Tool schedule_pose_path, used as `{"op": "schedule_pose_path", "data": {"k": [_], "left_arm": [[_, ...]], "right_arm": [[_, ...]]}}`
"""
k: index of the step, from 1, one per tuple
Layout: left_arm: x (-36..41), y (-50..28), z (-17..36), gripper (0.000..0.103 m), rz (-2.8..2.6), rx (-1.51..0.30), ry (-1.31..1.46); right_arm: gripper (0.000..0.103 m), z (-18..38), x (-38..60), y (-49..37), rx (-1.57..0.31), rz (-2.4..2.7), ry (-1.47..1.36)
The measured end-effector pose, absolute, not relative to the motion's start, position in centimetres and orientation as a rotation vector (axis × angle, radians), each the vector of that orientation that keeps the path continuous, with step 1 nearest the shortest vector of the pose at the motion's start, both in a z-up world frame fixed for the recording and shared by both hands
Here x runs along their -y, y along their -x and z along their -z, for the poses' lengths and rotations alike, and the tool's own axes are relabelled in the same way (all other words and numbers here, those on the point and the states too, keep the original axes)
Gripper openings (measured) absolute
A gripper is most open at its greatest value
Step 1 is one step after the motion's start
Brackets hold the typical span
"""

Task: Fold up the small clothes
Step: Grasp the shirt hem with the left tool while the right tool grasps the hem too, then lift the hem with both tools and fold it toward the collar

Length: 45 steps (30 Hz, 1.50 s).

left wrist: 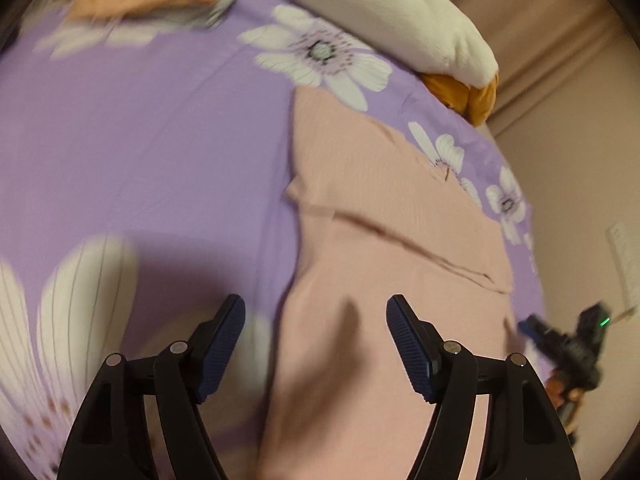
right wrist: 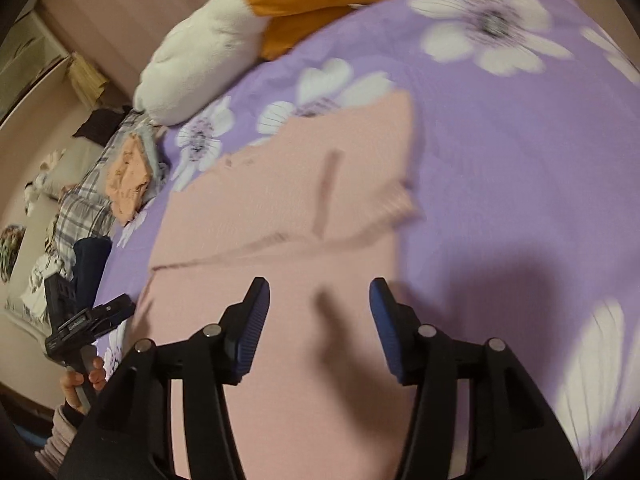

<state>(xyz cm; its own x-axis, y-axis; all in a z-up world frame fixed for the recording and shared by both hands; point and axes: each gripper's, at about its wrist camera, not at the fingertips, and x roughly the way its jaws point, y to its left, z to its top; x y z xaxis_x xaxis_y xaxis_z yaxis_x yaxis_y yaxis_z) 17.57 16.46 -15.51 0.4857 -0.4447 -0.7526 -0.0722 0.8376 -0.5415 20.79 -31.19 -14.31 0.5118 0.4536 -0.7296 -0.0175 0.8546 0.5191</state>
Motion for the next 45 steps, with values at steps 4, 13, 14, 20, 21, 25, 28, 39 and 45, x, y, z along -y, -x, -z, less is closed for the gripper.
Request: {"op": "schedule_pose_path", "data": {"k": [4, 13, 14, 20, 21, 25, 28, 39, 45], "left_arm": [[-17.0, -14.8, 15.9, 0.072, 0.342, -1.041, 0.656], [-16.0, -9.5, 16.4, 0.072, 0.483, -1.072, 0.762], [-15.9, -9.0, 16.4, 0.072, 0.489, -1.076, 0.760], [-14.7, -5.5, 16.2, 0.072, 0.537, -1.106, 0.748], [-14.6, -5.2, 16.2, 0.072, 0.537, -1.107, 0.745], [-14.1, -4.0, 16.1, 0.072, 0.539, -1.111, 0.751], [-14.0, -4.0, 16.3, 0.071, 0.531, -1.107, 0.753], [-15.4, -5.2, 18.1, 0.015, 0.417, -1.137, 0.783], [-16.3, -4.4, 18.0, 0.001, 0.387, -1.117, 0.832]], "right_arm": [[0.053, 16.4, 34.0, -17.1, -1.048, -0.263, -0.607], [0.051, 18.6, 33.9, -11.0, -1.099, -0.456, -0.812], [0.051, 18.6, 33.6, -10.5, -1.105, -0.471, -0.816], [0.051, 18.3, 32.2, -6.9, -1.144, -0.525, -0.804], [0.051, 18.3, 31.9, -6.4, -1.150, -0.534, -0.803], [0.051, 18.3, 31.2, -4.6, -1.171, -0.561, -0.794], [0.051, 18.2, 30.8, -3.8, -1.181, -0.569, -0.779], [0.028, 18.8, 29.5, -4.7, -1.147, -0.525, -0.748], [0.008, 18.5, 29.3, -4.8, -1.134, -0.505, -0.694]]}}
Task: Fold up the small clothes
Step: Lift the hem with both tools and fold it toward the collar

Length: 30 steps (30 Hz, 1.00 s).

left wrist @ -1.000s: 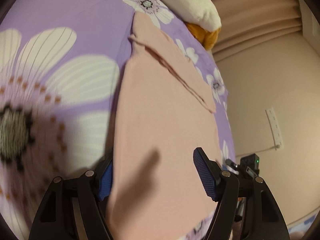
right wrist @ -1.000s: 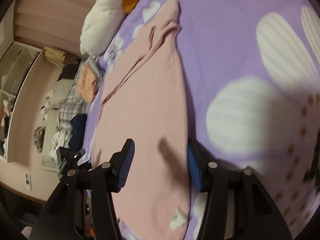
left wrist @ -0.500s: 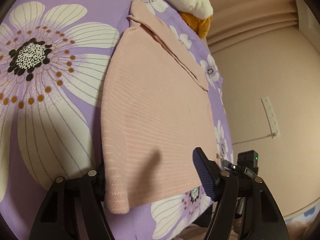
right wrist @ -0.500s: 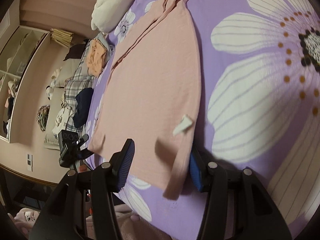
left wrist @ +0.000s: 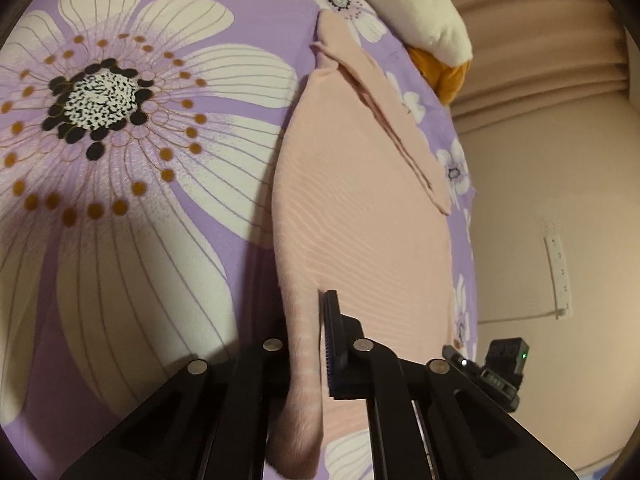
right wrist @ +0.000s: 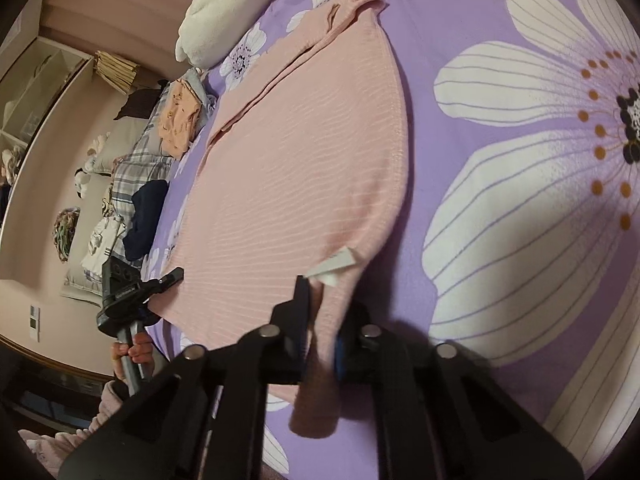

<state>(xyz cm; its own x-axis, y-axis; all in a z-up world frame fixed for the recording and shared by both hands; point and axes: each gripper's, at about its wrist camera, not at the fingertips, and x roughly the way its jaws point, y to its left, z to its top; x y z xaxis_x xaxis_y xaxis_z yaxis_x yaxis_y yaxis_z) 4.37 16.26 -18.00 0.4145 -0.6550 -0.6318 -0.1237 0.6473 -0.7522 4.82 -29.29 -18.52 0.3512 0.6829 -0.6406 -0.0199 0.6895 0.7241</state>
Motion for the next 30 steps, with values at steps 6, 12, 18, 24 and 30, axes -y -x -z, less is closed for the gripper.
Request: {"op": "schedule_pose_path", "data": {"k": [6, 12, 18, 24, 30], "left_arm": [[-15.9, -4.0, 14.5, 0.000, 0.463, -1.020, 0.802], [-14.5, -4.5, 10.3, 0.000, 0.532, -0.914, 0.747], [-13.8, -4.7, 7.6, 0.000, 0.570, -0.846, 0.718], [-13.3, -3.3, 6.0, 0.000, 0.588, -0.826, 0.689], [-13.6, -0.7, 4.2, 0.000, 0.601, -0.806, 0.679]], "right_arm": [[0.006, 15.5, 29.7, -4.9, -1.011, -0.560, -0.710], [0.005, 11.7, 29.5, -5.0, -0.885, -0.617, -0.696], [0.005, 9.5, 29.7, -4.7, -0.810, -0.637, -0.670], [0.005, 7.9, 30.3, -3.5, -0.767, -0.652, -0.651], [0.005, 5.7, 30.3, -1.6, -0.738, -0.685, -0.599]]}}
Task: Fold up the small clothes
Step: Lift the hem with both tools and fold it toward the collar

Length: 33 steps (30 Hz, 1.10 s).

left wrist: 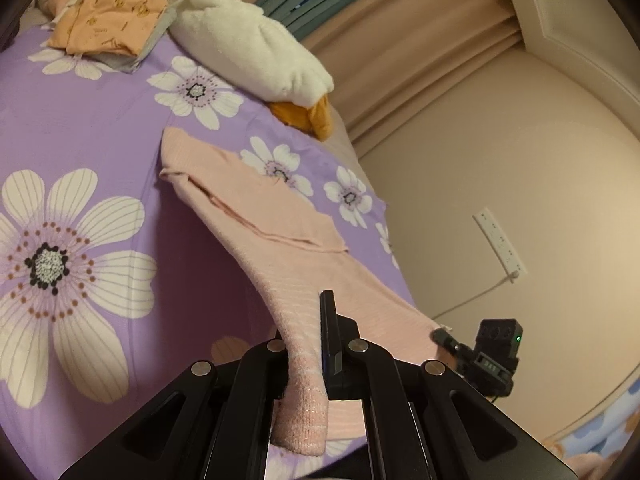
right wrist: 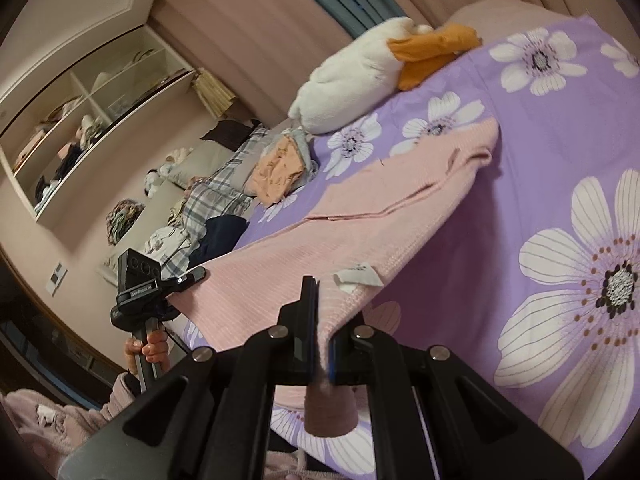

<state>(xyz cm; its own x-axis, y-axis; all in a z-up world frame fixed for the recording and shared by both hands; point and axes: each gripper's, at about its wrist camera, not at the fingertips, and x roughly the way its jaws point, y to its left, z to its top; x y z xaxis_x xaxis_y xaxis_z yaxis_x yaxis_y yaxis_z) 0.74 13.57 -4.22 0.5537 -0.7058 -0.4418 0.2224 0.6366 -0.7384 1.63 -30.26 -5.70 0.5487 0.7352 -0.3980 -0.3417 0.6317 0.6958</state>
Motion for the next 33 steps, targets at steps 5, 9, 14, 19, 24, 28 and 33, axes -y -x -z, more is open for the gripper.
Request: {"op": "schedule_pose_path", "data": {"k": [5, 9, 14, 19, 24, 28, 33], "left_arm": [[-13.6, 1.7, 2.7, 0.000, 0.603, -0.795, 0.651], [-13.8, 3.7, 1.5, 0.000, 0.613, -0.775, 0.642], [-13.9, 5.4, 0.1, 0.000, 0.625, -0.763, 0.638], [-14.3, 5.2, -0.5, 0.000, 0.626, -0.740, 0.663], [-14.6, 2.7, 0.6, 0.000, 0.599, -0.762, 0.686], [-14.7, -0.5, 1.8, 0.000, 0.573, -0.783, 0.705], [-15.2, -5.0, 3.6, 0.000, 0.527, -0.813, 0.736]], "right_arm": [[0.005, 3.4, 30.7, 0.5, -0.699, -0.721, -0.538], [0.005, 1.8, 30.9, 2.5, -0.670, -0.751, -0.487], [0.006, 0.4, 31.4, 4.6, -0.628, -0.775, -0.449], [0.007, -0.3, 32.2, 5.2, -0.592, -0.777, -0.463], [0.007, 0.6, 32.7, 2.8, -0.605, -0.739, -0.526], [0.008, 1.8, 33.2, 0.2, -0.628, -0.697, -0.586], [0.008, 3.3, 33.4, -4.0, -0.666, -0.657, -0.649]]}}
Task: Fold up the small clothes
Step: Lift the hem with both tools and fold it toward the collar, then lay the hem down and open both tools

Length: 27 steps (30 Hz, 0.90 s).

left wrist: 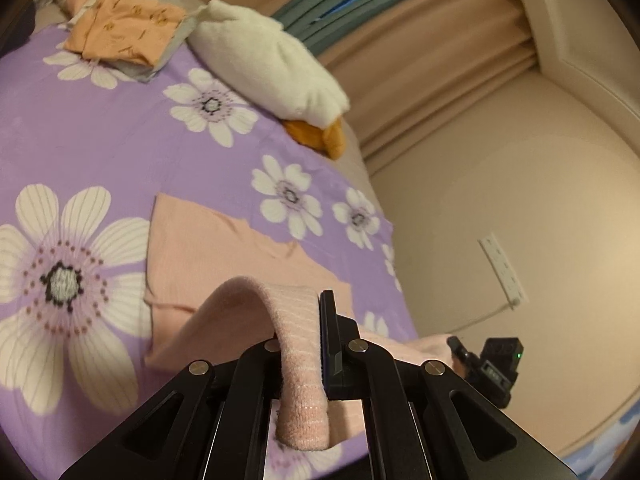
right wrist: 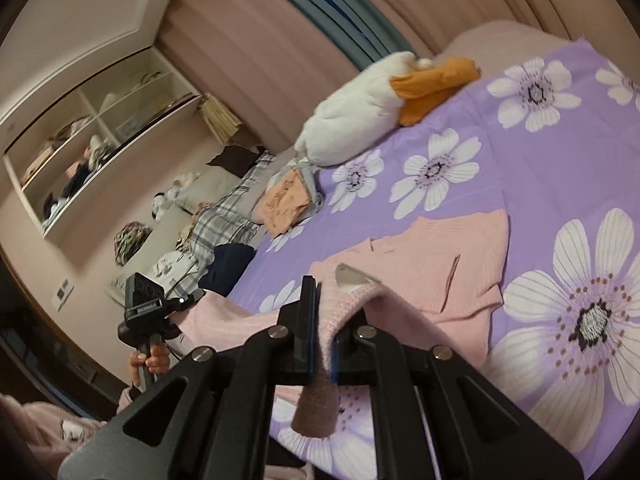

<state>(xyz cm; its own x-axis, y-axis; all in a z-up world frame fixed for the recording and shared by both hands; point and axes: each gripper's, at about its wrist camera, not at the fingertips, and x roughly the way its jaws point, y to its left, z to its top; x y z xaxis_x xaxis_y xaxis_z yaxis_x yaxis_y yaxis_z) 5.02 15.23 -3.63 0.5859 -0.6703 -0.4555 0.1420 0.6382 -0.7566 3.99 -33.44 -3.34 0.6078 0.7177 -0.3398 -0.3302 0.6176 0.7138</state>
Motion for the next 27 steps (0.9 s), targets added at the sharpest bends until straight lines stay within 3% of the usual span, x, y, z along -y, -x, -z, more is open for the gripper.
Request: {"op": "schedule_pose_path", "data": {"k": [24, 25, 26, 27], "left_arm": [[-13.8, -20.8, 16.9, 0.000, 0.300, -1.217, 0.862], [-13.8, -21.1, 17.2, 0.005, 0.297, -1.230, 0.878], [-14.0, -21.4, 17.5, 0.011, 0.296, -1.242, 0.899], [-14.1, -21.7, 17.9, 0.025, 0.302, -1.248, 0.926]], "right_arm": [[0.013, 16.4, 34.9, -18.5, -1.050, -0.395, -0.892], [0.017, 16.7, 35.0, -18.7, -1.062, -0.387, -0.906], [0.029, 17.1, 35.2, -18.9, -1.075, -0.386, -0.929], [0.036, 17.5, 35.6, -19.2, -1.086, -0.386, -0.962]]}}
